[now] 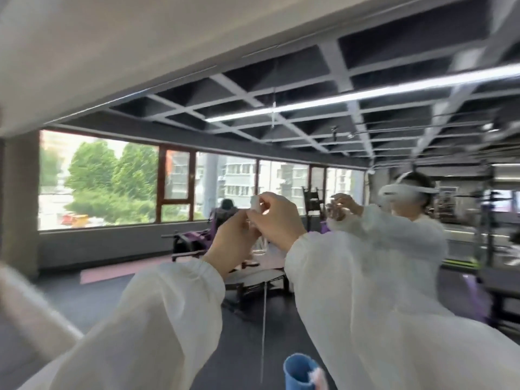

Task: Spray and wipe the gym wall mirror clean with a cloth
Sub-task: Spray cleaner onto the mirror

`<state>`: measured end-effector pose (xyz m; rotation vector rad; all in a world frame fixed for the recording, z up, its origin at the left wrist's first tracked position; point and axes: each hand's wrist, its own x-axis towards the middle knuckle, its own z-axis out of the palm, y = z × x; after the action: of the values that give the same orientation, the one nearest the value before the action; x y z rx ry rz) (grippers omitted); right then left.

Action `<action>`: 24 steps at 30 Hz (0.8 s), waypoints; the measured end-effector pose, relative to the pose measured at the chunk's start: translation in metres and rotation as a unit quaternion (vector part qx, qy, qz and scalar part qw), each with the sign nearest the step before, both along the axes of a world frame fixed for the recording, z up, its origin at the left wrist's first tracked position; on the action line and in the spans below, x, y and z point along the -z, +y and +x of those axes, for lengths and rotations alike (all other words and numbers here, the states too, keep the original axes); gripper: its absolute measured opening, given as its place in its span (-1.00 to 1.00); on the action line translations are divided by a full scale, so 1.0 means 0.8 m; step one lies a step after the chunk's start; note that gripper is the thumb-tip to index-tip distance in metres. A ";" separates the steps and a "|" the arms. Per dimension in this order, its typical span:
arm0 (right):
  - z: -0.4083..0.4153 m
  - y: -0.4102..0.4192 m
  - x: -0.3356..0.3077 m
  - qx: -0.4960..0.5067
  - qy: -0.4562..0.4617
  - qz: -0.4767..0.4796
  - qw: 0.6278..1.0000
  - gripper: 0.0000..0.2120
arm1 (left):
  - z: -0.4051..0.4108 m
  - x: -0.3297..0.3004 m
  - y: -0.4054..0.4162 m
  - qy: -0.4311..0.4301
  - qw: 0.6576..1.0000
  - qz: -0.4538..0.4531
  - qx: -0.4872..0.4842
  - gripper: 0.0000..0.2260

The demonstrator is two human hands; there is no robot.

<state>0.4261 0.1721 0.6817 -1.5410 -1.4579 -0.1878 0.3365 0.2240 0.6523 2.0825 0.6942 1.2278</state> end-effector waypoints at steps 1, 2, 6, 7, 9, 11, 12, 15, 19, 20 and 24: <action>0.005 -0.009 -0.009 0.020 -0.008 0.003 1.000 -0.81 | 0.007 -0.013 -0.006 -0.013 1.000 0.007 0.020 -0.88; 0.009 -0.015 -0.015 0.032 -0.006 0.001 0.999 -0.83 | 0.013 -0.023 -0.011 -0.024 0.999 0.007 0.036 -0.84; 0.023 -0.046 -0.033 0.087 0.022 0.007 0.996 -0.82 | 0.033 -0.045 -0.029 -0.053 0.992 -0.006 0.113 -0.86; 0.026 -0.054 -0.033 0.104 0.022 0.013 0.994 -0.75 | 0.037 -0.047 -0.034 -0.053 0.990 -0.009 0.130 -0.88; 0.030 -0.069 -0.035 0.123 0.039 0.040 0.991 -0.66 | 0.045 -0.047 -0.042 -0.050 0.989 -0.001 0.139 -0.80; 0.035 -0.085 -0.034 0.132 0.066 0.071 0.987 -0.70 | 0.051 -0.046 -0.053 -0.056 0.985 -0.015 0.163 -0.71; 0.038 -0.091 -0.032 0.132 0.083 0.087 0.984 -0.80 | 0.055 -0.045 -0.057 -0.055 0.981 -0.029 0.182 -0.71; 0.038 -0.107 -0.026 0.143 0.130 0.112 0.975 -0.72 | 0.061 -0.038 -0.070 -0.041 0.967 -0.064 0.243 -0.78; 0.035 -0.129 -0.020 0.135 0.147 0.118 0.973 -0.56 | 0.067 -0.034 -0.086 -0.056 0.960 -0.065 0.267 -0.76; 0.038 -0.134 -0.020 0.127 0.149 0.123 0.973 -0.54 | 0.069 -0.033 -0.090 -0.062 0.959 -0.065 0.270 -0.77; 0.044 -0.140 -0.021 0.135 0.140 0.123 0.973 -0.35 | 0.077 -0.033 -0.106 -0.080 0.956 -0.059 0.277 -0.87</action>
<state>0.4612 0.0598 0.6986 -1.4872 -0.9648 -0.2888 0.3984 0.1395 0.6789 1.8712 0.0862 0.9863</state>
